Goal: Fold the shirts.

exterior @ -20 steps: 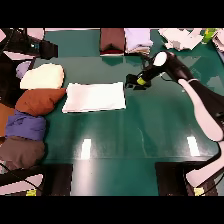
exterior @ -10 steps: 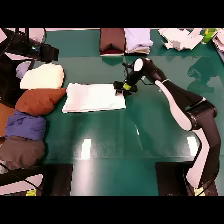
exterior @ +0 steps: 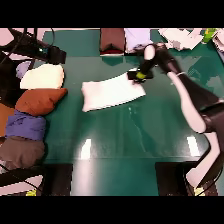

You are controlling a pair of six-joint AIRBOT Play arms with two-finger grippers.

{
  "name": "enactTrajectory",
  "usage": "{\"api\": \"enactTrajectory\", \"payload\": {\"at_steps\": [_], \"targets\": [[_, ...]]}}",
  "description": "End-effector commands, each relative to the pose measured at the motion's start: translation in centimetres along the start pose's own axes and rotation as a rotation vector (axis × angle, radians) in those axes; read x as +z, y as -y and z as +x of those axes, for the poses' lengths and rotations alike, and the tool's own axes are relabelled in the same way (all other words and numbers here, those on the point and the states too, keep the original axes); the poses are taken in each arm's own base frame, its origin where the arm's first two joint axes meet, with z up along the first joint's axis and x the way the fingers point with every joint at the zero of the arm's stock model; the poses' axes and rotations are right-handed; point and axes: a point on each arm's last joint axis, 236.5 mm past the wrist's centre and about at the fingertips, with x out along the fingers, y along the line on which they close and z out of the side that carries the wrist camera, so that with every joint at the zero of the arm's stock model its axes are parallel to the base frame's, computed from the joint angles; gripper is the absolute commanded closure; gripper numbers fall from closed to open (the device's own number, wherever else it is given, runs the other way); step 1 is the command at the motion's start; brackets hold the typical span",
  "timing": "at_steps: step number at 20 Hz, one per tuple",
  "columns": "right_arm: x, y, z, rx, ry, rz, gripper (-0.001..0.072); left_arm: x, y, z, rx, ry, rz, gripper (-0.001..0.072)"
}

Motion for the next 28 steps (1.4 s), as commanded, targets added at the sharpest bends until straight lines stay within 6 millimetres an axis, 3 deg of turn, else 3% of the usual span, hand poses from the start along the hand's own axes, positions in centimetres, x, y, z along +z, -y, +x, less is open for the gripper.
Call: {"api": "enactTrajectory", "payload": {"at_steps": [1, 5, 8, 10, 13, 16, 19, 23, 26, 27, 28], "targets": [[-0.4, 10.0, -5.1, -0.107, 0.056, 0.131, 0.0696, 0.0, 2.9, 0.3, -0.04, -0.001, 0.058, 0.0679], [-4.0, 22.5, -10.4, -0.172, 0.117, 0.38, 0.0696, 0.0, 3.3, 0.3, -0.046, -0.003, 0.066, 0.0679], [-8.4, 31.1, -14.1, -0.234, 0.201, 0.593, 0.0696, 0.0, 3.3, 0.3, -0.047, -0.003, 0.061, 0.0678], [-12.1, 35.7, -16.0, -0.278, 0.243, 0.723, 0.0697, 0.0, 3.3, 0.3, -0.047, -0.003, 0.057, 0.0678], [-18.3, 40.3, -17.5, -0.335, 0.266, 0.908, 0.0699, 0.0, 3.3, 0.3, -0.047, -0.002, 0.04, 0.0678], [-24.4, 41.7, -17.2, -0.361, 0.228, 1.052, 0.0699, 0.0, 3.3, 0.3, -0.047, -0.002, 0.042, 0.0678], [-28.5, 39.7, -15.2, -0.34, 0.135, 1.111, 0.0698, 0.0, 3.3, 0.3, -0.047, -0.002, 0.043, 0.0678], [-29.9, 36.0, -12.3, -0.301, 0.052, 1.063, 0.0697, 0.0, 3.3, 0.3, -0.047, -0.003, 0.044, 0.0678], [-30.1, 35.1, -11.6, -0.318, 0.027, 1.021, 0.0692, -0.1, 3.3, 0.3, -0.047, -0.005, 0.044, 0.0678], [-30.5, 35.5, -12.0, -0.348, 0.018, 1.009, 0.0613, -0.1, 3.3, 0.3, -0.047, -0.006, 0.044, 0.0678], [-30.6, 36.1, -12.7, -0.378, 0.017, 0.999, 0.0376, -0.1, 3.3, 0.3, -0.047, -0.007, 0.044, 0.0678]]}}
